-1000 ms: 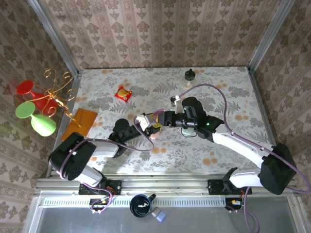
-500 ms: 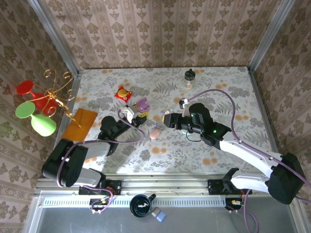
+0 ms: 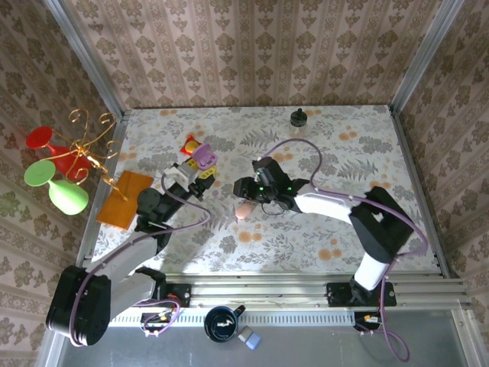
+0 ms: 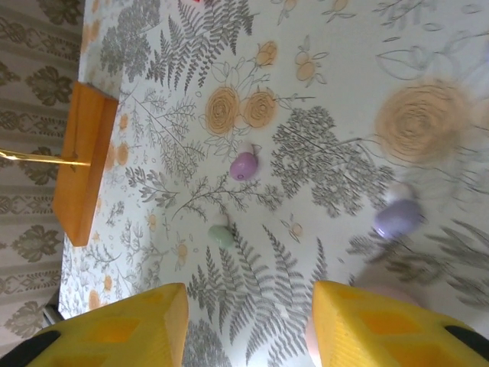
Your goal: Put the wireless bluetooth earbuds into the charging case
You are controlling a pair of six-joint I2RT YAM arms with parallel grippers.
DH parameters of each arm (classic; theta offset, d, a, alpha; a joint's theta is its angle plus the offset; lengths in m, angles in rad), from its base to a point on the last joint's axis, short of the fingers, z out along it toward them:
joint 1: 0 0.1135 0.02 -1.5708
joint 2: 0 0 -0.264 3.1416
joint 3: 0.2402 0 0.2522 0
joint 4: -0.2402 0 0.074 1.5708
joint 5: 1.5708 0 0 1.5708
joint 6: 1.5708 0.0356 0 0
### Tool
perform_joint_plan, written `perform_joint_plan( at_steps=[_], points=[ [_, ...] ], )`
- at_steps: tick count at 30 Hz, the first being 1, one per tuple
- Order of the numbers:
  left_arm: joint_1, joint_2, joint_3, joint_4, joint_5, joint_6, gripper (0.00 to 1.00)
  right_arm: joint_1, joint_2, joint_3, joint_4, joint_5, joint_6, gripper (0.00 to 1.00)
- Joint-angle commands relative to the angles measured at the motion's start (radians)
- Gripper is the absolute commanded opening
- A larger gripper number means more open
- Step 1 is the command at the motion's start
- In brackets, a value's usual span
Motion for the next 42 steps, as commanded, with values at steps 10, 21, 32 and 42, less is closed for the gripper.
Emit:
perform_joint_plan(
  at_steps=[10, 21, 32, 42],
  points=[
    [-0.022, -0.086, -0.006, -0.086, -0.002, -0.014, 0.26, 0.037, 0.373, 0.339, -0.015, -0.133, 0.102, 0.38],
    [-0.029, -0.09, -0.013, -0.08, 0.007, -0.004, 0.26, 0.027, 0.463, 0.407, -0.047, -0.113, 0.116, 0.34],
    [-0.028, -0.068, -0.011, -0.077, 0.027, 0.001, 0.27, 0.022, 0.548, 0.483, -0.091, -0.117, 0.131, 0.33],
    [-0.029, -0.061, -0.008, -0.071, 0.032, 0.001, 0.27, 0.022, 0.549, 0.498, -0.143, -0.115, 0.111, 0.22]
  ],
)
